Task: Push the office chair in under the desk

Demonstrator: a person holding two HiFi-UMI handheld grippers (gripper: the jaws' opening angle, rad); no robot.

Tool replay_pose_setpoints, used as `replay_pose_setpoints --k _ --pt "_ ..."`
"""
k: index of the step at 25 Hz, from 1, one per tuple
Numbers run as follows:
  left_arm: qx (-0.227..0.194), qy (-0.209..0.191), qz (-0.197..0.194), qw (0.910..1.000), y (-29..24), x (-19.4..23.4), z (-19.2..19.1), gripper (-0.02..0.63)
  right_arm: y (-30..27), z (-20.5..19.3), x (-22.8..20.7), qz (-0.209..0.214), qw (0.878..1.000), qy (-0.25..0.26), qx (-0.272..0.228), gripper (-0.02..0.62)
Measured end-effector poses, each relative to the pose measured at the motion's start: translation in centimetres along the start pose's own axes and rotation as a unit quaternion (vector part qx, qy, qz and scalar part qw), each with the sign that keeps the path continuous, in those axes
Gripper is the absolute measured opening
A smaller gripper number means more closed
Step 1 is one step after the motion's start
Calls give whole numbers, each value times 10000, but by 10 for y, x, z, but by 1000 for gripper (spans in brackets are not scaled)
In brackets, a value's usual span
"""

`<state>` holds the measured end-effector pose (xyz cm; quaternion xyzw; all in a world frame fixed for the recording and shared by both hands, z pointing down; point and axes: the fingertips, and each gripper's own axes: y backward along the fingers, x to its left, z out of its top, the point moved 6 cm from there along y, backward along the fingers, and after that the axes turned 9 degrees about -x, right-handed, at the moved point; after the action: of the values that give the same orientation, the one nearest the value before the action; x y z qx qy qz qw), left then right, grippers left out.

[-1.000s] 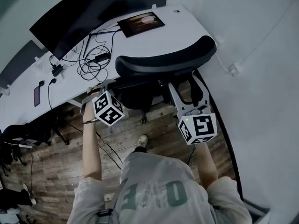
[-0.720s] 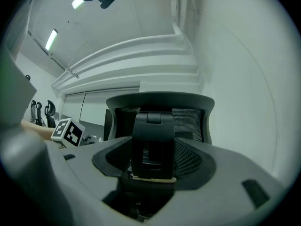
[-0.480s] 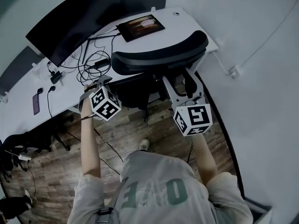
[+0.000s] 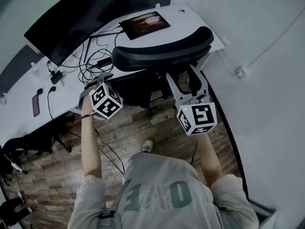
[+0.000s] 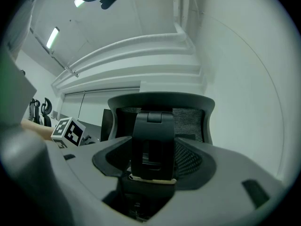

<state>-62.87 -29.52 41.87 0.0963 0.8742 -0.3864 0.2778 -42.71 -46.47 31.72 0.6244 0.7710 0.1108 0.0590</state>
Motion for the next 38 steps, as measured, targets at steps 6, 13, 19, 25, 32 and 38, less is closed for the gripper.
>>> replay_pose_setpoints --k 6,13,19,25,32,38 --pt "9 29 47 10000 0 -2 -2 163 1 -3 1 -3 10000 -28 -19 282" --pt "-162 121 274 9994 6 -3 0 167 1 0 -1 287 9987 109 416 284" --pt "-322 -317 1089 9930 43 -11 15 214 15 57 8 4 9945 991 -332 284" --pt "-1419 343 1757 9736 110 -15 54 219 44 102 11 -94 9933 834 -790 283" --pt "-2735 1220 2714 9147 166 -33 115 18 68 98 30 -147 9924 936 -788 253" --pt "-3468 1760 2221 8941 163 -71 133 17 89 61 55 -129 9956 905 -188 23"
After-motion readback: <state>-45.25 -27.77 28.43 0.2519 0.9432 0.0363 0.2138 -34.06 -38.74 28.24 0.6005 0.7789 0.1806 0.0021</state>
